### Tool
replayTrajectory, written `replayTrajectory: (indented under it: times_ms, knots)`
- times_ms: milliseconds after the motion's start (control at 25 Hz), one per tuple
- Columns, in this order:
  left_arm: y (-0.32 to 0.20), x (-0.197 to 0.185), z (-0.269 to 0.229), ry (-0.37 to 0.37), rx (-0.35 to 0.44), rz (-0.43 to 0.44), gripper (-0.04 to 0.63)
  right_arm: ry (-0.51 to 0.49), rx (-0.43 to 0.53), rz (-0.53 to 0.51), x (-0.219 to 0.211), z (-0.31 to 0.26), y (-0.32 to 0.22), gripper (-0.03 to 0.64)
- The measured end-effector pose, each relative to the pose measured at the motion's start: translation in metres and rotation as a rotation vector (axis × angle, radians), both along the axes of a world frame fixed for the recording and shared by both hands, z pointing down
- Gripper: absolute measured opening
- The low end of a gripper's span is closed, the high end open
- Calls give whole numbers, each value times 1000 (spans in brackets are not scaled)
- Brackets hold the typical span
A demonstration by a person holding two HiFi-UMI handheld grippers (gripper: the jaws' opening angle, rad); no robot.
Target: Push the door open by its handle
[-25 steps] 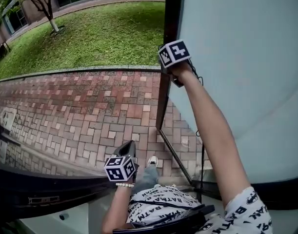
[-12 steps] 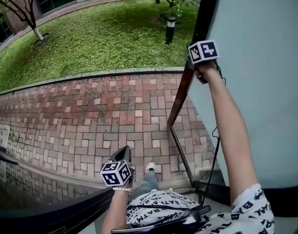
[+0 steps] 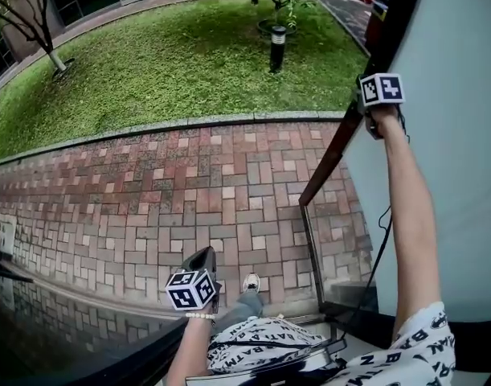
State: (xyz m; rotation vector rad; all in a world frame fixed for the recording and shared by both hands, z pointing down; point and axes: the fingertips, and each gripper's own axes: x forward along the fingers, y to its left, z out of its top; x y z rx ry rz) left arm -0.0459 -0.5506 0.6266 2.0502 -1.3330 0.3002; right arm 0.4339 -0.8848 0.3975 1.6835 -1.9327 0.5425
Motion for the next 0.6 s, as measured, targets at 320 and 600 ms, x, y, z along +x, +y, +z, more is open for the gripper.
replayTrajectory:
  times_ms: [320, 600]
  knots:
    - [-13, 6, 12, -15, -31, 9, -17, 5, -8, 124, 86, 4, -1, 5]
    - [-24, 33, 8, -29, -27, 76, -17, 71, -14, 174, 110, 5, 2, 3]
